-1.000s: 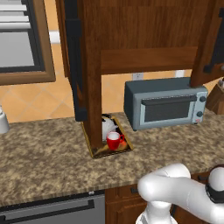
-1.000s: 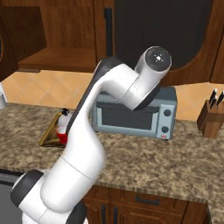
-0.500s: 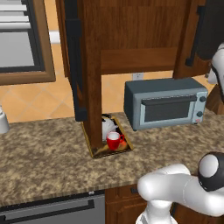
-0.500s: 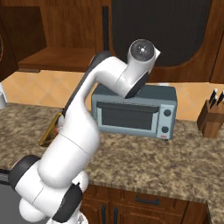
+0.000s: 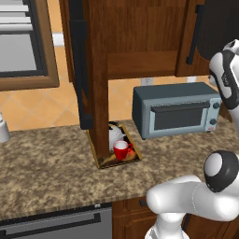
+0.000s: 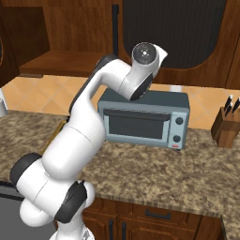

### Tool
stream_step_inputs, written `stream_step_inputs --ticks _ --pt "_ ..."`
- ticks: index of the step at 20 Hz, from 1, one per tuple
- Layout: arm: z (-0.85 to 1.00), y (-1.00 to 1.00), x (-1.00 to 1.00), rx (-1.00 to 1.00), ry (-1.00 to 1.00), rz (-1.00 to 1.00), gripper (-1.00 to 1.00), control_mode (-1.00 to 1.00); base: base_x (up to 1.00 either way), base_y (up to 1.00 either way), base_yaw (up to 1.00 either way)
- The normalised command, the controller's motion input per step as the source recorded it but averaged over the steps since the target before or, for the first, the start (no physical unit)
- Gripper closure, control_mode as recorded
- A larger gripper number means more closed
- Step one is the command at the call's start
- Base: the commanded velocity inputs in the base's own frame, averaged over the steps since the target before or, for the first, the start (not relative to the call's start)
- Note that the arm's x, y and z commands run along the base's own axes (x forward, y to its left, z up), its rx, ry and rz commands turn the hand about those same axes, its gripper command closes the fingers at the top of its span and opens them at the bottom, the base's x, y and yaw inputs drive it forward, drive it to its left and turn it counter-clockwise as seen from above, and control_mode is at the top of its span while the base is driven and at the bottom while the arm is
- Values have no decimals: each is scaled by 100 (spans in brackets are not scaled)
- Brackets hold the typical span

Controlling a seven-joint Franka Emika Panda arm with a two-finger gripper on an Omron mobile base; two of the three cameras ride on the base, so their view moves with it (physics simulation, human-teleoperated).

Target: Pick the kettle from the counter and place it on the tray. Then pick the mug from the cabinet and place it on the tray. Then close the cabinet doors.

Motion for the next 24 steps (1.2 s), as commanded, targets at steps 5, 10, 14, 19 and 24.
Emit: stream_step_inputs --ticks 5,10,14,19,24 --pt "-33 2 60 0 -6 -1 -100 -100 0 0 0" --pt "-55 3 44 0 -1 0 -100 -100 0 0 0" --pt "-77 4 12 -4 2 -4 -100 -100 0 0 0" --pt "-99 3 -1 -15 4 -5 -100 -100 0 0 0" --pt "-57 0 -56 -4 1 -4 -100 -100 0 0 0"
